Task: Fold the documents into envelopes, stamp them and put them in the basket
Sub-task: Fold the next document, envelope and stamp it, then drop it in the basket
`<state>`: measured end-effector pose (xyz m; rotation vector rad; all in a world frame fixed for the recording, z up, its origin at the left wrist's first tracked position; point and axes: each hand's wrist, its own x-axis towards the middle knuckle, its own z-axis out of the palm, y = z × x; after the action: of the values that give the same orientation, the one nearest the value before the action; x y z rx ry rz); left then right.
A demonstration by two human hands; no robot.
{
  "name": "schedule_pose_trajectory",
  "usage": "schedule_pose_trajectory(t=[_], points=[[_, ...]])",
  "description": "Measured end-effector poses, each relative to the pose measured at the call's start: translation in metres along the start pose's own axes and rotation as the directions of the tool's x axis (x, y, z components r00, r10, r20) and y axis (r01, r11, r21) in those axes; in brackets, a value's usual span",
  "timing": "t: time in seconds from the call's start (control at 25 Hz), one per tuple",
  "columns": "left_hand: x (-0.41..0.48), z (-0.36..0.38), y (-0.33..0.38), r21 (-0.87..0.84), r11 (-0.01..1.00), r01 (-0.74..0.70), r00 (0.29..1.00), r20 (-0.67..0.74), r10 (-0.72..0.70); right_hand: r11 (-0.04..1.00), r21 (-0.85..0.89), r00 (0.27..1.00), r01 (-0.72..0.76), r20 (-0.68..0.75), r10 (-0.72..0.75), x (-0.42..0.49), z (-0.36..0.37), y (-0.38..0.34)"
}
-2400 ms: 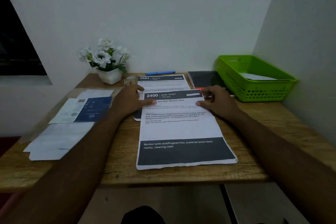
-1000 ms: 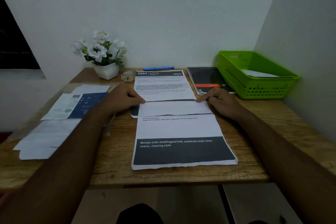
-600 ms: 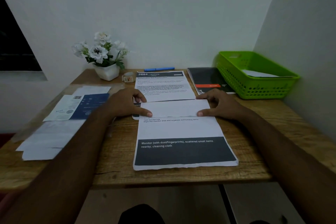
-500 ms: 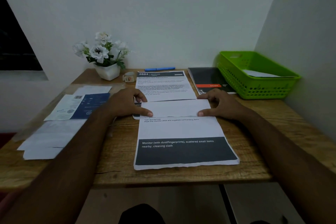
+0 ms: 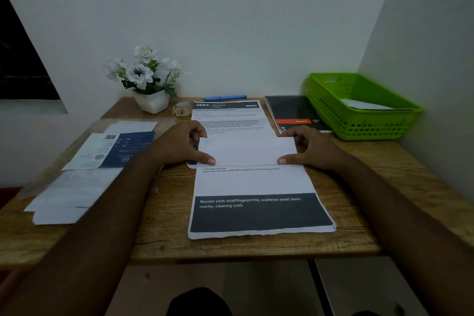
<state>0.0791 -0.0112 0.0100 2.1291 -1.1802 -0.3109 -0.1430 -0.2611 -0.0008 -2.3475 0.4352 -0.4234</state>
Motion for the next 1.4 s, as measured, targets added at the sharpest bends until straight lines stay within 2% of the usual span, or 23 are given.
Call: schedule_pose_trajectory(t=[0.2,0.52,0.76,0.88,1.04,1.2,1.4], points=[[-0.004,-0.001,0.004,-0.092,0.993,-0.068,0.996,0.050,0.073,0.999,0.038,1.000,0.008,-0.014,-0.007,-0.002,-0.001,0.000],[-0.008,-0.003,0.005,-0.273,0.961,-0.039,0.996,0.065,0.059,0.994,0.108,0.997,0.036,0.070,-0.043,-0.002,-0.007,0.007],[-0.011,-0.002,0.008,-0.326,0.943,-0.069,0.998,-0.035,0.061,0.979,0.181,0.995,0.095,-0.018,-0.093,-0.005,-0.009,0.004],[-0.011,-0.002,0.008,-0.356,0.931,-0.077,0.997,-0.006,0.080,0.987,0.109,0.993,0.114,-0.050,-0.109,-0.005,-0.009,0.004],[-0.010,-0.006,0.008,-0.287,0.956,-0.055,0.995,0.069,0.078,0.997,0.063,0.999,0.043,-0.014,-0.042,-0.004,-0.009,0.008],[-0.010,-0.007,0.008,-0.166,0.984,-0.061,0.983,0.163,0.089,0.980,0.159,0.989,0.120,0.070,-0.132,-0.006,-0.013,0.007],[-0.013,-0.008,0.008,-0.151,0.984,-0.099,0.965,0.228,0.132,0.962,0.149,0.955,0.231,0.153,-0.253,-0.008,-0.014,0.005]])
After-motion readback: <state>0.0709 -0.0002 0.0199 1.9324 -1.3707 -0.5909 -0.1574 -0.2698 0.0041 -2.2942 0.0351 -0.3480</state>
